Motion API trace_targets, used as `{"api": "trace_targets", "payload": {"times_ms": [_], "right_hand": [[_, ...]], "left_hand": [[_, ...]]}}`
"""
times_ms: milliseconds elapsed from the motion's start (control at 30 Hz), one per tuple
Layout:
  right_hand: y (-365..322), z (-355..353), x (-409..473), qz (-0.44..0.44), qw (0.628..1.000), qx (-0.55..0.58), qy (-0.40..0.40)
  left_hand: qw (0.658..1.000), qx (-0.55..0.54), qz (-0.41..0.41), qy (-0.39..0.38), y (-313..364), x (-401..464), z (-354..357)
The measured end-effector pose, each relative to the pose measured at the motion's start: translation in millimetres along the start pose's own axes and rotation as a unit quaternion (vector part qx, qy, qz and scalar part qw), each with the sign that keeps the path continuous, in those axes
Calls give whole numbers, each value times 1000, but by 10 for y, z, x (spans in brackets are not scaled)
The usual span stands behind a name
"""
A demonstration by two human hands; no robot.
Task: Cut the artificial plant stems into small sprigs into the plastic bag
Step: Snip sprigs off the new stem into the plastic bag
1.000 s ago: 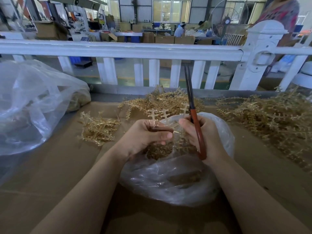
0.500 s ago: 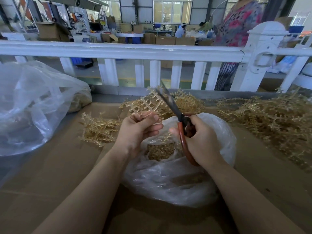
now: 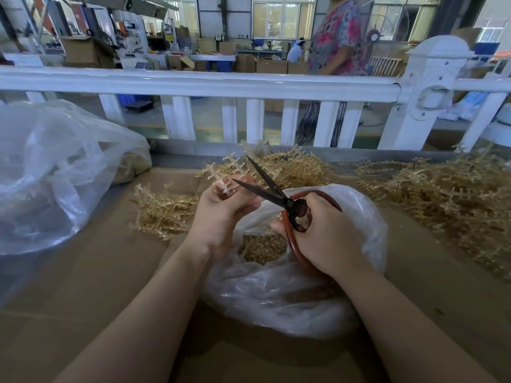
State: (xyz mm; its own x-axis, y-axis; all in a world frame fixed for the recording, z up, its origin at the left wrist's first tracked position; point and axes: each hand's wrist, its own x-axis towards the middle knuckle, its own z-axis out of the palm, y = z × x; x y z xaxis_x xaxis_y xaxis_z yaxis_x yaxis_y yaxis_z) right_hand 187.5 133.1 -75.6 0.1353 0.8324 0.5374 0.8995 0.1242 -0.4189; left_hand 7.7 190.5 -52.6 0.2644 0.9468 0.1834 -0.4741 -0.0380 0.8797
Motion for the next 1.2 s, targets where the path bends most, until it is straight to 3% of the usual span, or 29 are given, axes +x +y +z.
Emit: {"api": "trace_targets", "payload": {"times_ms": [367, 1200], "right_hand": [[-8, 8, -1, 9, 1000, -2, -26], [6, 16, -11, -19, 1000, 20, 14]], "left_hand": [[999, -8, 35, -31, -28, 3, 1], [997, -22, 46, -50, -65, 68, -65]]}}
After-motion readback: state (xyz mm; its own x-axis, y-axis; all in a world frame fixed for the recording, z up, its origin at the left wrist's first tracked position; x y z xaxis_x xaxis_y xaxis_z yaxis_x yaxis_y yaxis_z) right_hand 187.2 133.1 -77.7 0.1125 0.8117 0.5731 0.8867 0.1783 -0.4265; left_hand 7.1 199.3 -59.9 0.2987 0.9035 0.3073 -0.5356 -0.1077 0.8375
